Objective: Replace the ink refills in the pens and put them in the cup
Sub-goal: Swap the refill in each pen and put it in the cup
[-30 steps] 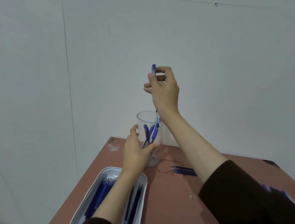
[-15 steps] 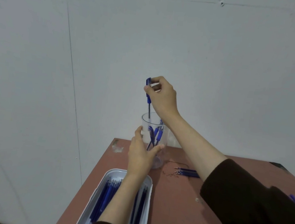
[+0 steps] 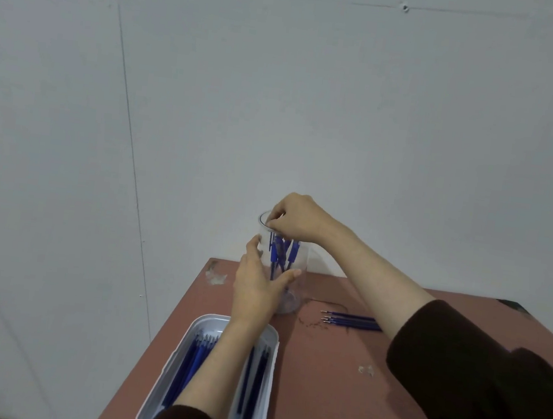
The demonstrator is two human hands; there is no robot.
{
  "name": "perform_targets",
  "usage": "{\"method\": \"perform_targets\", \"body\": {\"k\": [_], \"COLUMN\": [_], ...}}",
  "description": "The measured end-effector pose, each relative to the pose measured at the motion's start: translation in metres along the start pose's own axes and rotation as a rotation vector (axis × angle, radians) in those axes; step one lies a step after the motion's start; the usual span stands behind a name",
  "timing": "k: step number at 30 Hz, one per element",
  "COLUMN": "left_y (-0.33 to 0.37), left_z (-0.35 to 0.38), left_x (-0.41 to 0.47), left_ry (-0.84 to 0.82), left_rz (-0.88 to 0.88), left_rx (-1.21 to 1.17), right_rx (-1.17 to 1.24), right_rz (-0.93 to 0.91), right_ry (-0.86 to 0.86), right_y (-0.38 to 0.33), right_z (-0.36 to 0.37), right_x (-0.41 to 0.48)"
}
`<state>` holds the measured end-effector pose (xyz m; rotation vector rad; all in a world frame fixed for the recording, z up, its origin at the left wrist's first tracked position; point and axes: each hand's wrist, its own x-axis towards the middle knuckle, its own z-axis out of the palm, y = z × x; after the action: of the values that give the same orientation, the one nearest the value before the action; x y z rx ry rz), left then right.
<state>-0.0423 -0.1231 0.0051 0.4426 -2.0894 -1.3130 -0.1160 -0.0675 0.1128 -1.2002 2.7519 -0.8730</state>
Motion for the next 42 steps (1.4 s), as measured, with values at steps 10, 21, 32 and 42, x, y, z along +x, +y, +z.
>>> {"method": "perform_targets", "body": {"k": [10,21,32,42], "left_y": [0.019,0.035,0.048,0.045], "left_z": [0.009,0.059,0.090,0.087], "left_x": [-0.023,-0.111,-0.131,-0.129], "left_ry": [0.044,-0.108,-0.362,-0.373], "left_rz": [-0.076,0.162,0.170,0.160], "left_rx": [0.007,-0.034,-0.054,-0.023], "right_rx": [-0.023,-0.085,-0.458,-0.308], "right_rz": [-0.157,0.188,0.590,0.714], "right_ry": [0.199,0.252,0.051,0.096], "right_y": [0.024,0.122,0.190,0.202], "right_z": [-0.022,-0.059,-0.057,-0.053], "right_x": [-0.051,-0.163,-0.200,-0.194]}}
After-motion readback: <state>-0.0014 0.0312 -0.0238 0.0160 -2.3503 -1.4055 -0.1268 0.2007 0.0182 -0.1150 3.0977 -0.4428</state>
